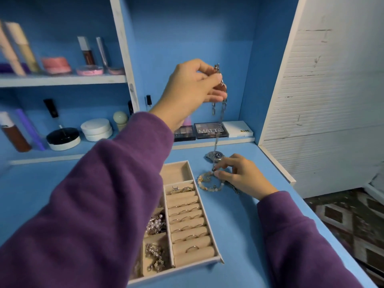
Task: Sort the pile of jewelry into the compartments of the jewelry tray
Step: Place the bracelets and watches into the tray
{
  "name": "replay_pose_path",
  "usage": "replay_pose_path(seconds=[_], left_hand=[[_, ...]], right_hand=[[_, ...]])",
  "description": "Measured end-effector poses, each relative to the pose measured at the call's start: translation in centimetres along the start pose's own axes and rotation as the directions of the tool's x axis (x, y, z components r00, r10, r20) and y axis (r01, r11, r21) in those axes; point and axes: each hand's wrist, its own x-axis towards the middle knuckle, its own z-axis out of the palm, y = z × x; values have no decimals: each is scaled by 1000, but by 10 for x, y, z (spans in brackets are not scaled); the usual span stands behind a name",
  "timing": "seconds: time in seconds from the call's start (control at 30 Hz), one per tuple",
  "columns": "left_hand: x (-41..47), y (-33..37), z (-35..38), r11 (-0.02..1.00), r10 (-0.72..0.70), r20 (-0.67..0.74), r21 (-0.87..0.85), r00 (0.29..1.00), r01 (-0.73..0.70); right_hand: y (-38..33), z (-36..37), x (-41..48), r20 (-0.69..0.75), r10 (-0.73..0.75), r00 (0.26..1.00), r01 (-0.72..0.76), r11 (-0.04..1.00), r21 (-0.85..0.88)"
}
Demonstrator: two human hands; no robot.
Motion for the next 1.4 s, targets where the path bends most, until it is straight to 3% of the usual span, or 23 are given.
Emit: replay_pose_path(seconds=[0.1, 0.23, 0.3, 0.4, 0.5, 0.63, 0.9, 1.1, 1.27, 1.4], left_hand=[[0, 13, -9, 992, 6, -40, -128, 999, -11], [-1, 25, -22, 968, 1, -68, -249, 998, -17], [-3, 31, -29, 964, 11, -79, -265, 997, -32], [-5, 35, -47, 960, 17, -128, -275, 992, -52], [-12, 29, -65, 983, -18, -145, -183, 989, -9], [-26, 9, -76, 992, -114, -122, -70, 986, 106], [-42, -25, -81, 966, -252, -82, 33, 964, 255], [-52, -53, -83, 921, -351, -77, 151, 933, 359], [-64, -81, -85, 843, -433, -44, 334, 900, 422], [-71, -98, -96, 655, -434, 48, 702, 899, 279]], right_hand=[[-3, 3, 1, -113, -10, 994, 16, 998, 52], [-12, 10, 2, -40, -50, 998, 56, 988, 145], [-17, 15, 5, -107, -67, 992, 77, 993, 92], [-19, 7, 10, -219, 16, 976, 23, 985, 172], [-31, -18, 15, -299, 57, 952, 39, 951, 308], [-72, -53, 29, -358, 4, 934, 154, 899, 409], [-155, -79, 44, -313, -114, 943, 274, 798, 536], [-180, -65, 51, -264, -136, 955, 260, 810, 525], [-181, -35, 50, -149, -159, 976, 209, 878, 430], [-175, -14, 49, -92, -156, 983, 178, 925, 337]])
